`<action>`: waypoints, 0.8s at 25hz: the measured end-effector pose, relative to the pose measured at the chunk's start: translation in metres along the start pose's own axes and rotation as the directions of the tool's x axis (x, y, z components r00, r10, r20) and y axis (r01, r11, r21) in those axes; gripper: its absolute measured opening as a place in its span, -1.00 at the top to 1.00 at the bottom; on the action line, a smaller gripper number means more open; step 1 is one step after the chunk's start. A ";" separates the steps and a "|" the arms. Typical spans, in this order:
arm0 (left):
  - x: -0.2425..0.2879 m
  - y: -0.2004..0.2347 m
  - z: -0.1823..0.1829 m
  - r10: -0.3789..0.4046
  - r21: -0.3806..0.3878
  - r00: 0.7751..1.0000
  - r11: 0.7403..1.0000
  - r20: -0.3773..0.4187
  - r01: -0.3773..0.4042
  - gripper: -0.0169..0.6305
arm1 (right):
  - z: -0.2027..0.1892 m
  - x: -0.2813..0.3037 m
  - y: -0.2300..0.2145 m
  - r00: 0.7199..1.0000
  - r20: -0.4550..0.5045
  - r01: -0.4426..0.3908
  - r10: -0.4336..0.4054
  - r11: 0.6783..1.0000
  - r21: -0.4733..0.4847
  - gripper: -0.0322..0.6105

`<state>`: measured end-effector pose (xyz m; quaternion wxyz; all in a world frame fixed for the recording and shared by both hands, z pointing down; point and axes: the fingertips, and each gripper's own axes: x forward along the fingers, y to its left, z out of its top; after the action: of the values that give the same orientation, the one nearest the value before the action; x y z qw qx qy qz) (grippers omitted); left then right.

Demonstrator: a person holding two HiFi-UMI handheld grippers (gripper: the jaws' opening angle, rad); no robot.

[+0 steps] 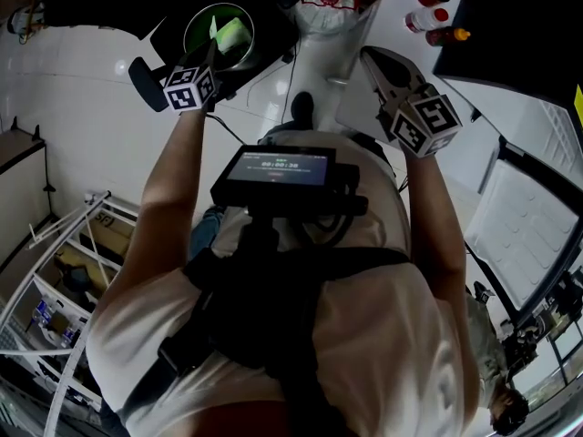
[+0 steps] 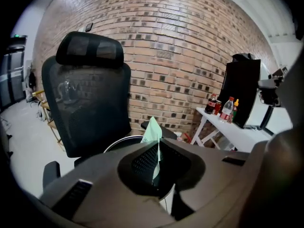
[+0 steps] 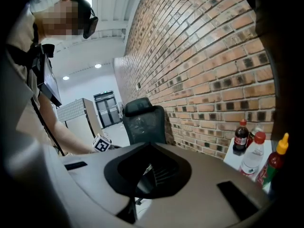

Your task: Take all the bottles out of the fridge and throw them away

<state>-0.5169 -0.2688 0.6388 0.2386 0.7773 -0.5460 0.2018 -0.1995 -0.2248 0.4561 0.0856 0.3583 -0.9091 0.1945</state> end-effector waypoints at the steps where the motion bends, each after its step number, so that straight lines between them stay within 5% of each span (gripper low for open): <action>1: 0.005 0.005 -0.003 0.013 -0.002 1.000 1.000 -0.019 -0.013 0.88 | -0.001 -0.002 -0.002 1.000 0.001 0.005 -0.005 1.000 0.000 0.88; 7: 0.020 0.020 -0.013 0.075 0.026 0.991 0.997 -0.108 -0.073 0.81 | -0.004 -0.014 -0.011 0.999 0.008 0.041 -0.041 0.999 0.011 0.88; 11: 0.024 0.019 -0.015 0.086 0.027 0.988 0.996 -0.129 -0.083 0.39 | -0.006 -0.024 -0.016 0.998 0.018 0.063 -0.063 0.998 0.019 0.88; 20: 0.012 0.004 0.001 0.065 0.043 0.995 0.997 -0.078 -0.062 0.39 | -0.008 -0.037 -0.020 0.995 0.050 0.087 -0.088 0.996 0.033 0.88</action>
<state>-0.5164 -0.2794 0.6450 0.2378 0.7555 -0.5565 0.2511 -0.1593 -0.2121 0.4580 0.0653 0.4039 -0.8913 0.1952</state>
